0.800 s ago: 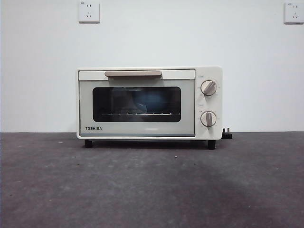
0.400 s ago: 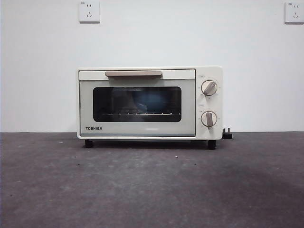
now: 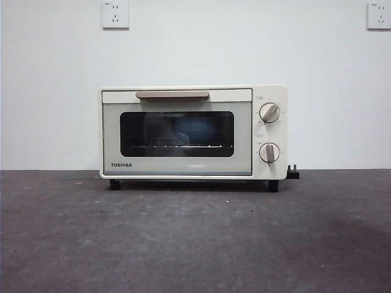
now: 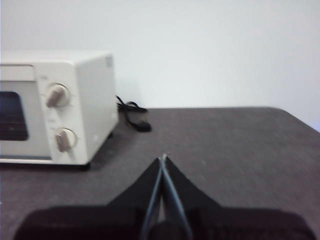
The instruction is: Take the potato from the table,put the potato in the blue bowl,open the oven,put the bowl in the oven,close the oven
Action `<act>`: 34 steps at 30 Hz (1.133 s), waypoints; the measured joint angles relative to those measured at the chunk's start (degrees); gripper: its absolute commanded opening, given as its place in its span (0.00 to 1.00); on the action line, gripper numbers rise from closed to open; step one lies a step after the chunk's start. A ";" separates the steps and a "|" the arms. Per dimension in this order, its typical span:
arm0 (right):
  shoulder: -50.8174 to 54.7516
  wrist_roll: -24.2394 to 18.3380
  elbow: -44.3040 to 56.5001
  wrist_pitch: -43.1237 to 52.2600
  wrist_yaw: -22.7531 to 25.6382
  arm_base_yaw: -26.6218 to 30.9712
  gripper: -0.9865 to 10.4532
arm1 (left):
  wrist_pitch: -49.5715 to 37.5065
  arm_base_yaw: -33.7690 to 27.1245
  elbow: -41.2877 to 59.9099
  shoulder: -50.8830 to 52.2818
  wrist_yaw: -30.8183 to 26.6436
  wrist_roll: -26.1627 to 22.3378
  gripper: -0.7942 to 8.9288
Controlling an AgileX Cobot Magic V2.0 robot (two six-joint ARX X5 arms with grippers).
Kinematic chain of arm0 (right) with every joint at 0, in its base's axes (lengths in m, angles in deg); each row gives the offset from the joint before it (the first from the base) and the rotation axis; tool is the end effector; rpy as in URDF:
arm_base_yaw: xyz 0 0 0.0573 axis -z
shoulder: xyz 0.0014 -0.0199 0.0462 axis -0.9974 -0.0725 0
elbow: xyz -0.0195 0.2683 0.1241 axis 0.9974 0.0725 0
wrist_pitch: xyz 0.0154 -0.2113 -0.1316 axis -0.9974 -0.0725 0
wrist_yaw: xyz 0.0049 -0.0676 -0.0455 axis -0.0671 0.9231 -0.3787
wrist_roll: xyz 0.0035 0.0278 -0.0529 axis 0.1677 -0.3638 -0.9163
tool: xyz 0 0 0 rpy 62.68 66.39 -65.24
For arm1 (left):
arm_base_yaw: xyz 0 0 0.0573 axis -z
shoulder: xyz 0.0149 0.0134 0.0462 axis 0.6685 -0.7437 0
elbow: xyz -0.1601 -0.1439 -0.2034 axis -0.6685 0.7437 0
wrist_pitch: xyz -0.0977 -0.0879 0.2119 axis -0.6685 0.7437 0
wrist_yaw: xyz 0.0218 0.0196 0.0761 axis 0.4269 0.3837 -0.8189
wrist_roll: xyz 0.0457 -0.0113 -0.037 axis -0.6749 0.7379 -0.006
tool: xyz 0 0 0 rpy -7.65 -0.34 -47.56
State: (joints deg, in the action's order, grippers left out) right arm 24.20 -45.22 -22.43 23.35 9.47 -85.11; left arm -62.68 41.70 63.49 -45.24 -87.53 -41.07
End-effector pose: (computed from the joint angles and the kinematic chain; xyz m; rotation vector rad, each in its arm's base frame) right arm 0.0715 -0.0018 0.1743 -0.0268 -0.0384 -0.0373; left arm 0.0716 -0.0010 0.1492 -0.0315 0.1929 -0.0255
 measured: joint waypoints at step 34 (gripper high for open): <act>0.04 2.43 0.02 -12.22 1.88 0.00 0.09 | -0.02 0.00 0.00 -0.37 0.02 0.00 0.08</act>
